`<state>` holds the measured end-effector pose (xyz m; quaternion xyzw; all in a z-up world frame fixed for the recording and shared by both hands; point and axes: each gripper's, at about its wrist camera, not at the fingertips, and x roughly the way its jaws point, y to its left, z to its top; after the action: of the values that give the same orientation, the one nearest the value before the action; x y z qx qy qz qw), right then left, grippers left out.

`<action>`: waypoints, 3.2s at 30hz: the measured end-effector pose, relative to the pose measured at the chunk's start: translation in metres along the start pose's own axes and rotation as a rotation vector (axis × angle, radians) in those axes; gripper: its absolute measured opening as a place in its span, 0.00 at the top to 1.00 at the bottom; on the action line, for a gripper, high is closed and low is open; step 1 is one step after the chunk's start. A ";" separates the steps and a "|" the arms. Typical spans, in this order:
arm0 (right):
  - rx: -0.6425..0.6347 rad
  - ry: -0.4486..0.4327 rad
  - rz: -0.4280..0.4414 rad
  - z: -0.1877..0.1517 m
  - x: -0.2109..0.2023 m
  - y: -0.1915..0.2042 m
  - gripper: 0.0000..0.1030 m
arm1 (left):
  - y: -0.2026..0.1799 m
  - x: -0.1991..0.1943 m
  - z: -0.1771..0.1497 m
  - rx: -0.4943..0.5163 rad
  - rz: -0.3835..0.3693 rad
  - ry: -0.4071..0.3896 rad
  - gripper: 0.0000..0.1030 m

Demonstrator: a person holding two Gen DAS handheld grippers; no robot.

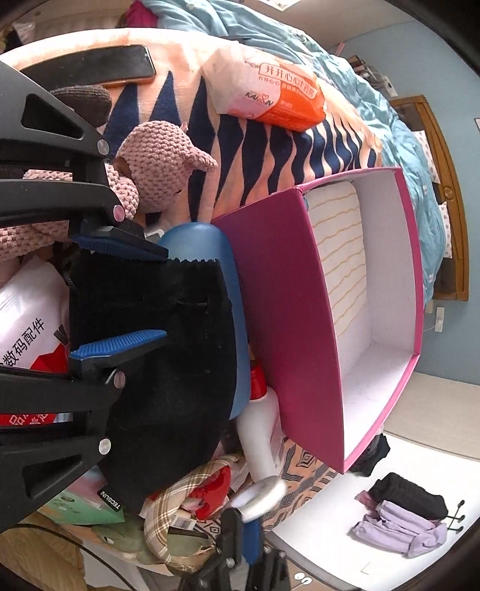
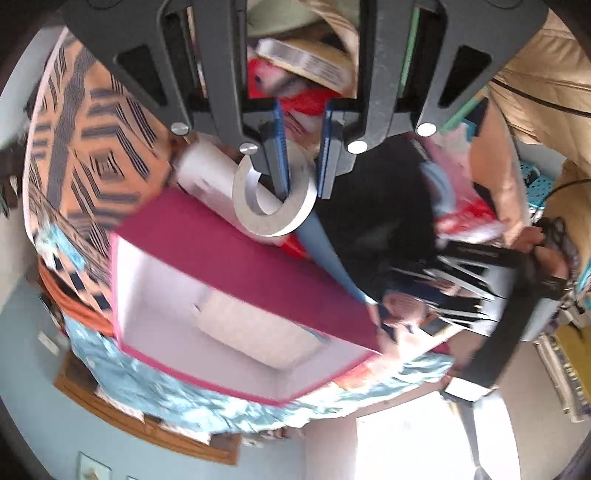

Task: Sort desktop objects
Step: 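Grasp the black cloth with the left gripper while the right gripper grasps its other edge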

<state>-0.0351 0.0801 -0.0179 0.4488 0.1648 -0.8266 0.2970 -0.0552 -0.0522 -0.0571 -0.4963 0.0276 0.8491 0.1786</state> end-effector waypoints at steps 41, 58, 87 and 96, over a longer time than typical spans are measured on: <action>-0.133 -0.045 0.050 0.039 0.012 0.043 0.96 | 0.007 -0.022 0.000 -0.038 -0.099 -0.060 0.77; -0.086 0.250 0.220 0.031 0.080 0.016 0.58 | 0.011 -0.008 -0.011 -0.038 -0.107 -0.005 0.65; 0.082 0.029 0.137 0.046 0.035 -0.014 0.49 | 0.024 -0.007 -0.012 -0.133 -0.114 -0.021 0.63; 0.207 0.107 0.236 0.021 0.041 -0.024 0.48 | 0.014 -0.003 -0.006 -0.103 -0.093 0.022 0.41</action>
<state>-0.0818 0.0733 -0.0406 0.5368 0.0404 -0.7734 0.3348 -0.0539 -0.0678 -0.0594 -0.5149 -0.0374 0.8347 0.1919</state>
